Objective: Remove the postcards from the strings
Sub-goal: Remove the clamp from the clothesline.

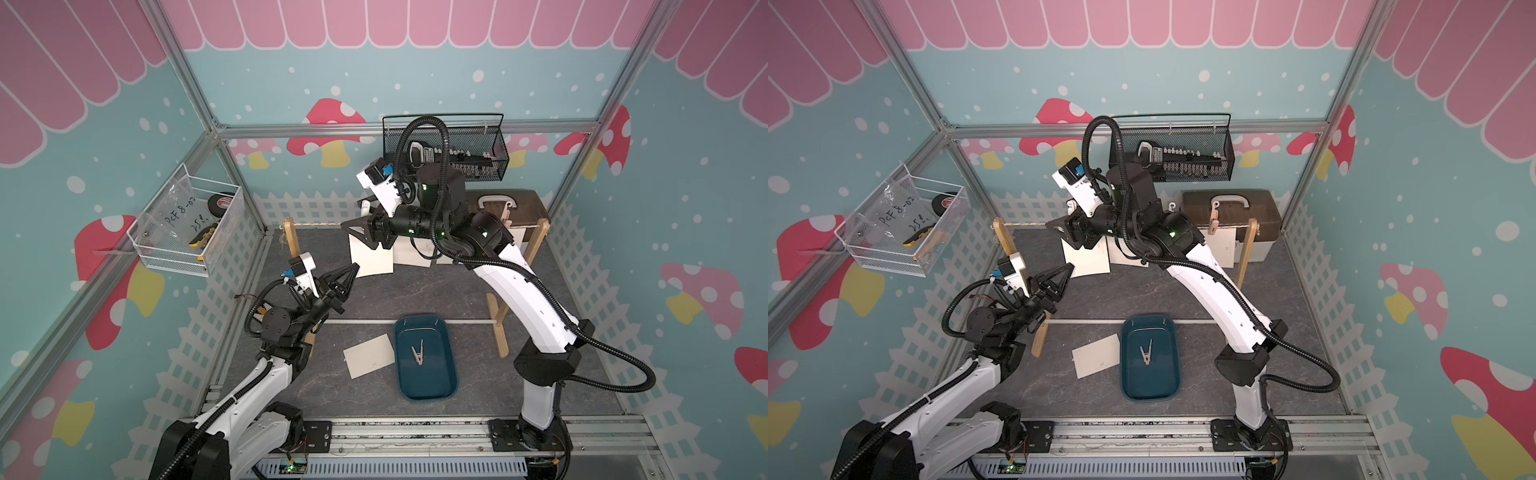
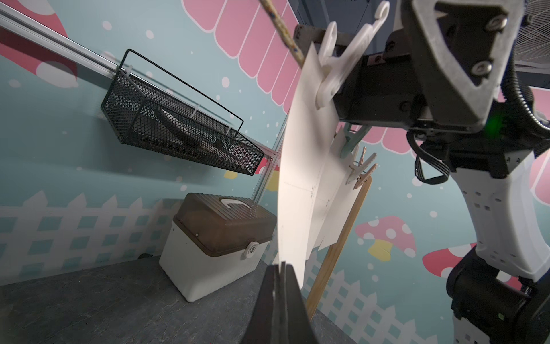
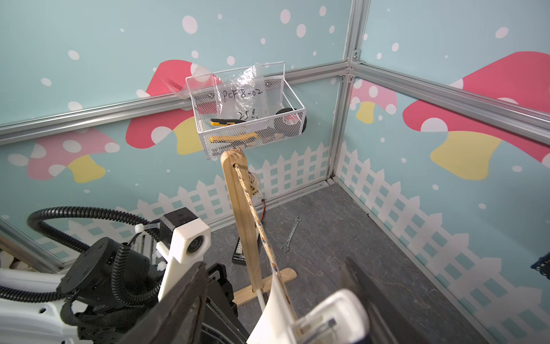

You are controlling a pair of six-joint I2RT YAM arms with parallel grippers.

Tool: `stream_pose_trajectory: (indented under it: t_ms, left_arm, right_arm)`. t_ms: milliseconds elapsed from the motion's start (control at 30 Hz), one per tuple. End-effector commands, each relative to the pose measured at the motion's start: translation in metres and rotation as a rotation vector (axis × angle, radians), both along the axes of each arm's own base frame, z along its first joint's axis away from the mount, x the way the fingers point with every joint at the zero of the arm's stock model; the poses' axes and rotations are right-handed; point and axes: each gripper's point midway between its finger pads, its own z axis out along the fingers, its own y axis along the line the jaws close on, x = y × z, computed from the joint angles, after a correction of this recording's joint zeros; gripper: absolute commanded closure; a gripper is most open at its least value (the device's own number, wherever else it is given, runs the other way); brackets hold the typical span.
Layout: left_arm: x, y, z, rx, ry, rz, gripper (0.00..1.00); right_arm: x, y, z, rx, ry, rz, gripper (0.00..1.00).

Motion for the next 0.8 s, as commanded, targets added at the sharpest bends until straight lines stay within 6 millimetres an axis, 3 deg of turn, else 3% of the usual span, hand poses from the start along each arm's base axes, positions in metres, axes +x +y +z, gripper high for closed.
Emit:
stream_pose_trajectory:
  t_ms: [0, 167, 233, 333, 767]
  left_arm:
    - [-0.005, 0.000, 0.016, -0.010, -0.045, -0.017, 0.97]
    - [-0.004, 0.001, 0.015, -0.008, -0.039, -0.015, 0.98]
    - [-0.004, 0.001, 0.015, -0.008, -0.038, -0.015, 0.98]
    - [-0.003, 0.001, 0.015, -0.009, -0.035, -0.012, 0.98]
    - [0.007, -0.004, 0.003, 0.008, 0.037, -0.032, 0.98]
  right_arm:
    - [-0.009, 0.001, 0.013, 0.031, -0.042, 0.057, 0.32]
    - [-0.004, 0.000, 0.011, 0.024, -0.042, 0.046, 0.34]
    - [-0.010, -0.009, 0.023, 0.040, -0.067, 0.037, 0.35]
    - [-0.012, -0.011, 0.024, 0.040, -0.078, 0.041, 0.38]
    - [-0.019, -0.016, 0.030, 0.051, -0.105, 0.062, 0.55]
